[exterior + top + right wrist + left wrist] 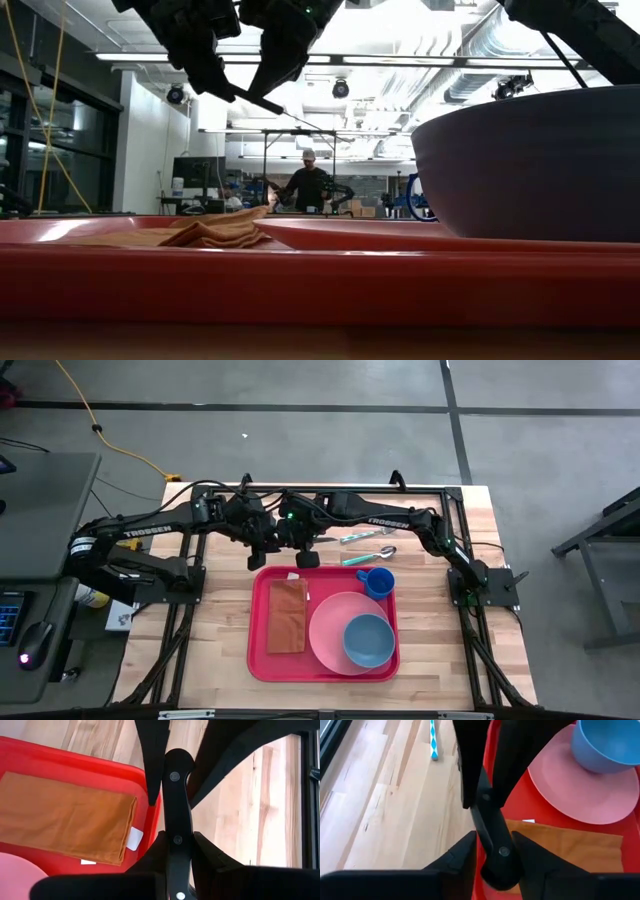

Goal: Set up tray
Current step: Put the black knife on top of the orange napkin on the serving tray

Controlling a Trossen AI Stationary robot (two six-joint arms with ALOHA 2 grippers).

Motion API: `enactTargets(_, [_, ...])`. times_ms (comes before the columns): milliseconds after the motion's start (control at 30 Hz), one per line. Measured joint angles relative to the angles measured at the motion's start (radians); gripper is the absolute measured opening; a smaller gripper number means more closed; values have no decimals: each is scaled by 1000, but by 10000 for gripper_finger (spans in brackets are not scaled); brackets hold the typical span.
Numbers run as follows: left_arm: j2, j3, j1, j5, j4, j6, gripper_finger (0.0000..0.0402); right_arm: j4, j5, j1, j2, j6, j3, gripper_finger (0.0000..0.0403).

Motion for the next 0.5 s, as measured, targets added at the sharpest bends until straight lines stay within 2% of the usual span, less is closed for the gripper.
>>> enactTargets(167, [1, -1, 0, -10, 13, -2, 118, -4, 6, -1, -1, 7, 0, 28])
enactTargets(500, [0, -1, 0, -19, 11, 4, 108, -3, 3, -1, -2, 4, 0, 28])
